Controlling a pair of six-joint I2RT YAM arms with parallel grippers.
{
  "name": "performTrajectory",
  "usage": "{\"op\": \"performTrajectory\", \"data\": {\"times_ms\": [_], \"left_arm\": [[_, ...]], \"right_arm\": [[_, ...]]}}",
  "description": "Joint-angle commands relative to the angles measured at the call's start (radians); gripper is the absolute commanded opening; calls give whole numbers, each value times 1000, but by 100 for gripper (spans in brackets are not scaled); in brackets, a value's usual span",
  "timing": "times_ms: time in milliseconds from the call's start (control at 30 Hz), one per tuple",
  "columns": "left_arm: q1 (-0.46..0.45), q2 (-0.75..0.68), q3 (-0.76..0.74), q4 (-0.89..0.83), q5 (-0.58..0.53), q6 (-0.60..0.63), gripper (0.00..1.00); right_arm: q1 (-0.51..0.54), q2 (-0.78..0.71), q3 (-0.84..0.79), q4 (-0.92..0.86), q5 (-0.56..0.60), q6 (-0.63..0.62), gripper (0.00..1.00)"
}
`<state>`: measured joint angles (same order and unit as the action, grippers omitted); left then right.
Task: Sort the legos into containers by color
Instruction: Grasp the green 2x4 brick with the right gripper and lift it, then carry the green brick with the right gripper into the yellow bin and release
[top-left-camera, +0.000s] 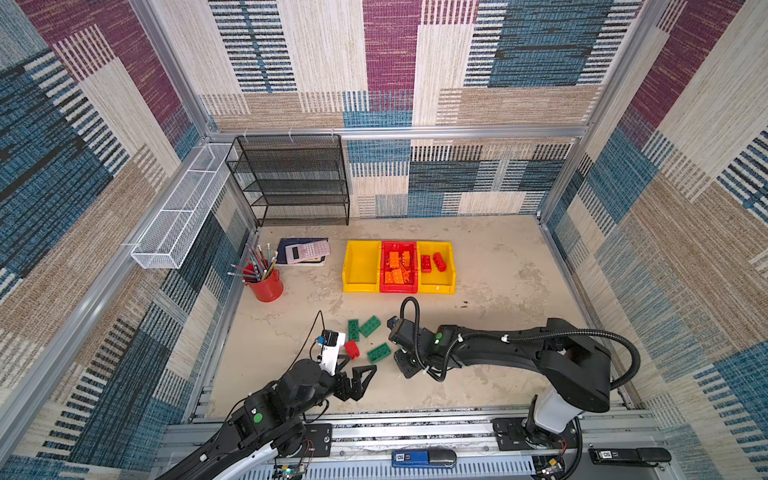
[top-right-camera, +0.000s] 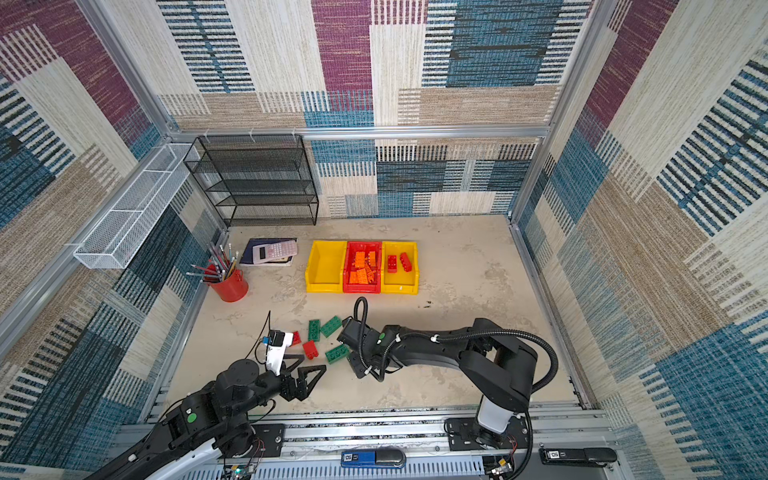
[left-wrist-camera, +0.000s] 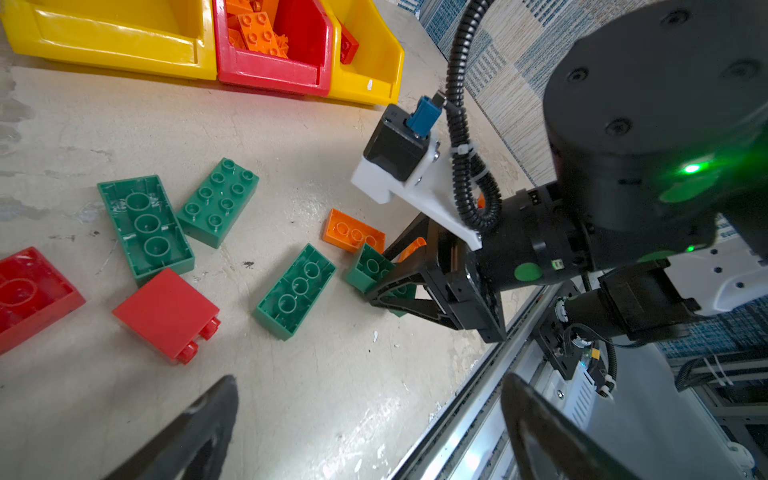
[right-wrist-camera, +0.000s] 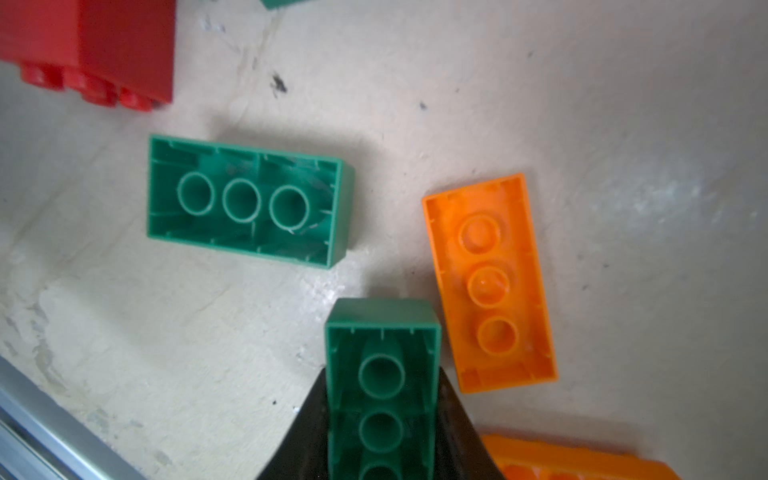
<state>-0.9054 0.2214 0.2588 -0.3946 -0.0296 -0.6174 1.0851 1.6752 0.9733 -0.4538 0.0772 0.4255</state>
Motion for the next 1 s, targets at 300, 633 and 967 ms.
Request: {"op": "performTrajectory", "data": {"times_ms": [300, 633, 967], "left_arm": [[12, 179, 98, -49, -157, -15, 99], [156, 504, 188, 192, 14, 71, 99], [279, 514, 189, 204, 98, 73, 99]], "right_arm": [[-185, 76, 363, 54, -57, -131, 27], [-316, 561, 1108, -151, -61, -259, 27], [-353, 894, 1574, -330, -92, -276, 29]]}}
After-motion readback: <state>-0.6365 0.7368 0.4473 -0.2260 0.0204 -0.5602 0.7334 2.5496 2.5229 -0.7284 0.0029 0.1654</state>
